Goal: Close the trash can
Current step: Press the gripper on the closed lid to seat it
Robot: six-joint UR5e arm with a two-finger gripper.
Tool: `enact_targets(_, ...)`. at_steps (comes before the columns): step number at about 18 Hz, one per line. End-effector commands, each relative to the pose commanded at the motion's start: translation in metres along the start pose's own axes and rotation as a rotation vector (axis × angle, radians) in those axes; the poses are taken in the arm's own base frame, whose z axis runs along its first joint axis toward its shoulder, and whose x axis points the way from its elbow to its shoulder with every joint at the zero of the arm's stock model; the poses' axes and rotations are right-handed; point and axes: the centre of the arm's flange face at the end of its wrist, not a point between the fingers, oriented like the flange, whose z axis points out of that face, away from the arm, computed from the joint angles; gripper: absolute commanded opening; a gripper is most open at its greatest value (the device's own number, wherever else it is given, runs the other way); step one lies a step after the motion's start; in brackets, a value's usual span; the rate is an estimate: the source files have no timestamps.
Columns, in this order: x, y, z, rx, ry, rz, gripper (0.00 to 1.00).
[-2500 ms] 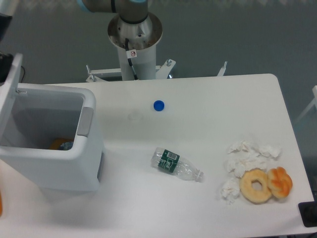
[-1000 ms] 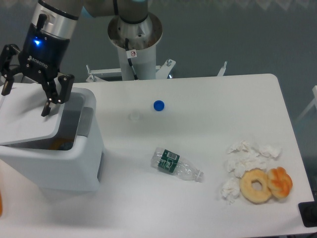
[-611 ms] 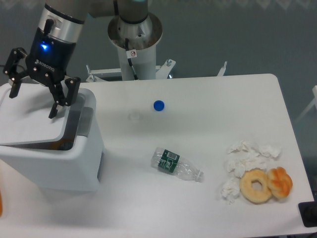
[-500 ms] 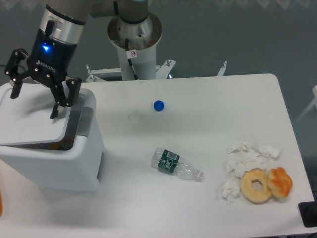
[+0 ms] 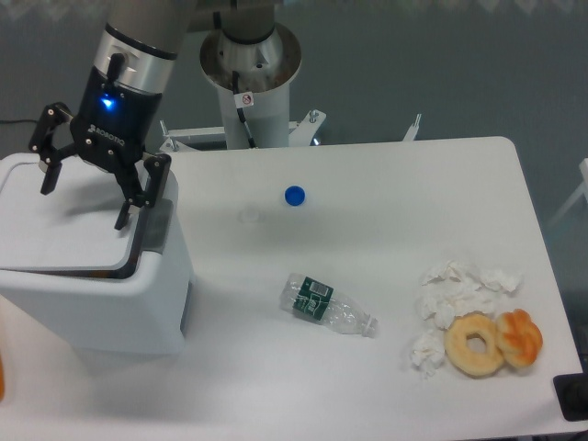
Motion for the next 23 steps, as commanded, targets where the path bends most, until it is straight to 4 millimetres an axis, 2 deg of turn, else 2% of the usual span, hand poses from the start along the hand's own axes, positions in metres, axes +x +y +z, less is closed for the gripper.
enact_targets(11, -0.003, 0.012, 0.010, -0.026, 0.004, -0.015, 1.00)
enact_targets(23, -0.003, 0.015, 0.012, -0.031, 0.010, -0.019, 1.00)
